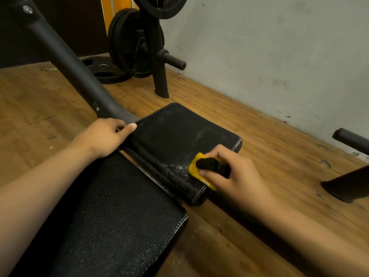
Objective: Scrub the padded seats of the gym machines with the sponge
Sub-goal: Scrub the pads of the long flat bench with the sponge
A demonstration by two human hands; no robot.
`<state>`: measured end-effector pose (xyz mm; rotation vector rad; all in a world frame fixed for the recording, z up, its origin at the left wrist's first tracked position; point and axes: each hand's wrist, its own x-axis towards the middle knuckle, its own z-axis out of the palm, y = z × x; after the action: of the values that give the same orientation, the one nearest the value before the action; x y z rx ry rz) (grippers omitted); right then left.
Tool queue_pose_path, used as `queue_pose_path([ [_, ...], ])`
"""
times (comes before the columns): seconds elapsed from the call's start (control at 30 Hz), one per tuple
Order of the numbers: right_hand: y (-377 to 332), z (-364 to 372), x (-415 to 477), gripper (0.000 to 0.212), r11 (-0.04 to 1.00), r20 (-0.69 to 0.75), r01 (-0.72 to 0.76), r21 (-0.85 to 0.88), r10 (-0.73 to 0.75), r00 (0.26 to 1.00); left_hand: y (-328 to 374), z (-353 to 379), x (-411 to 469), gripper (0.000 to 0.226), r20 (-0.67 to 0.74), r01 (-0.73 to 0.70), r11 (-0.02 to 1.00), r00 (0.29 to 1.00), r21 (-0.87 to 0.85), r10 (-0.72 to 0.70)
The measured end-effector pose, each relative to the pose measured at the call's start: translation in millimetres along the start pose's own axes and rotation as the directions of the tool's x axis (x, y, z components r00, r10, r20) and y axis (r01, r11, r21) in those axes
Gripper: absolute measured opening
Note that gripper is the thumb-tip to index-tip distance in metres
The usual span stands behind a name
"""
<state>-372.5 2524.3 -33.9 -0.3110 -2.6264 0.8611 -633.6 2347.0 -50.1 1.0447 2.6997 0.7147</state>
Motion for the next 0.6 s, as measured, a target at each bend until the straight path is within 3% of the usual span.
queue_pose_path([
  [0.13, 14, -8, 27, 0.016, 0.988, -0.146, -0.116, -0.106, 0.1, 0.984, 1, -1, 0, 0.051, 0.02, 0.002, 1.0, 1.0, -0.012, -0.002],
  [0.33, -19, 19, 6, 0.013, 0.993, 0.063, 0.119, -0.01, -0.119, 0.991, 3, -2, -2, 0.05, 0.02, 0.001, 0.999, 1.0, -0.043, 0.0],
  [0.43, -16, 14, 19, 0.015, 0.997, 0.094, 0.058, 0.055, -0.063, 0.994, 5, -2, -1, 0.048, 0.01, 0.019, 0.998, 1.0, -0.056, -0.018],
  [0.6, -19, 25, 38, 0.018, 0.997, 0.048, 0.063, -0.047, -0.061, 0.997, 6, -3, -2, 0.047, 0.025, 0.032, 0.997, 0.999, -0.074, -0.03],
])
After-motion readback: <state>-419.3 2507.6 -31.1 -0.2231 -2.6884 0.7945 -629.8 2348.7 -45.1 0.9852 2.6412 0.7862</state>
